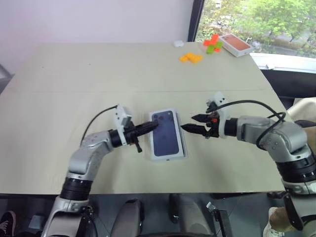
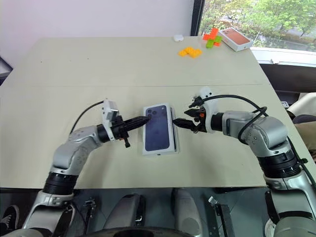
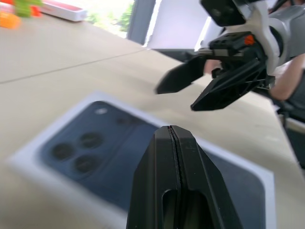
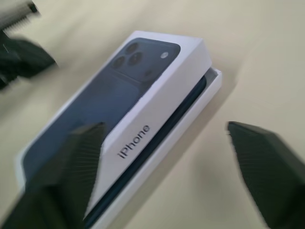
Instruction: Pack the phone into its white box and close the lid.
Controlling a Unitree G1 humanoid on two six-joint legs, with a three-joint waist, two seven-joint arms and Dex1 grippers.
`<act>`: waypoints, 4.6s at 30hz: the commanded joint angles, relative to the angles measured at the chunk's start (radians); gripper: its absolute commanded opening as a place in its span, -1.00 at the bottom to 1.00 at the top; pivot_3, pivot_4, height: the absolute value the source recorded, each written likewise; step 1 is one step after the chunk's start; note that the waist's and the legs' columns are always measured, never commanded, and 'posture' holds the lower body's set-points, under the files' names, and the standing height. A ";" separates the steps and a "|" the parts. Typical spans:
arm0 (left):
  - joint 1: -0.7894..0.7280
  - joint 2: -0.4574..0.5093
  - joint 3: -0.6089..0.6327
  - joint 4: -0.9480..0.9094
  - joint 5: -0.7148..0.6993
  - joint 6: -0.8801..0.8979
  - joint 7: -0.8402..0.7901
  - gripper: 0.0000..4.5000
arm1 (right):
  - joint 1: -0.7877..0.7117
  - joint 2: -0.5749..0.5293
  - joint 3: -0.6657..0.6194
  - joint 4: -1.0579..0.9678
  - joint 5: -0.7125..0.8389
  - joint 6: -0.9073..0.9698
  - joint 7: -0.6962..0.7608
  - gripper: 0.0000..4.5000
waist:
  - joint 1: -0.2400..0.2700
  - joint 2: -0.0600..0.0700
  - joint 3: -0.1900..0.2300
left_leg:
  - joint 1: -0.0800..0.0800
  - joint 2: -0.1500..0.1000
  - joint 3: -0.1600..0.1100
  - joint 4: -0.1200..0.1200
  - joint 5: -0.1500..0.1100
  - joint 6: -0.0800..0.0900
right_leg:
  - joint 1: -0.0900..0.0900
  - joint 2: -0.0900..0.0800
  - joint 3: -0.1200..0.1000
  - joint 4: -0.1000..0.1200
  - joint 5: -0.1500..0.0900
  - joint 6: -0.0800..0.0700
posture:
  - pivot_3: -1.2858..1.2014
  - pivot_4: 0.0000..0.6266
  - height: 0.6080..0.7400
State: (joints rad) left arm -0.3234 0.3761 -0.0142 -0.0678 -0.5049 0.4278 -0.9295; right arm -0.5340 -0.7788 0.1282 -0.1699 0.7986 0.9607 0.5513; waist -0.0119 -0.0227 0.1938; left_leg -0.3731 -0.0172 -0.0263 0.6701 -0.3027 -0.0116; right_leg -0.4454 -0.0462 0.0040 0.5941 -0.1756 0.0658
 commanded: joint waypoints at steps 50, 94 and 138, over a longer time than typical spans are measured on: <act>-0.075 0.005 -0.134 -0.070 0.062 0.262 0.080 -1.00 | 0.048 0.047 0.139 -0.109 -0.623 -0.301 0.278 -0.97 | 0.002 0.000 0.000 | -0.001 -0.002 -0.001 0.010 0.000 0.000 | 0.003 -0.002 -0.001 0.003 0.000 -0.001 | 0.03 -0.52 1.00; -0.268 -0.083 -0.175 0.245 0.242 0.069 0.175 -1.00 | -0.074 0.229 0.169 0.158 -0.780 -0.435 0.214 -0.97 | 0.000 0.000 0.000 | -0.001 -0.003 -0.001 0.012 0.000 0.000 | 0.003 -0.002 -0.001 0.004 0.001 0.000 | 0.03 -0.52 1.00; -0.128 0.381 0.193 0.329 0.072 -0.070 -0.209 1.00 | 0.054 -0.070 -0.283 0.157 -0.340 -0.374 0.576 1.00 | 0.001 0.001 -0.001 | -0.002 -0.006 0.001 0.013 -0.005 0.008 | 0.003 -0.009 -0.002 0.002 0.000 0.002 | 0.03 -0.52 1.00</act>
State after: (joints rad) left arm -0.4601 0.7343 0.1439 0.2548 -0.4429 0.3941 -1.1236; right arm -0.4865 -0.8333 -0.1079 -0.0213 0.4319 0.6195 1.1040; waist -0.0111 -0.0221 0.1930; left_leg -0.3748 -0.0231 -0.0255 0.6832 -0.3079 -0.0036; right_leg -0.4421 -0.0547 0.0020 0.5966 -0.1756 0.0683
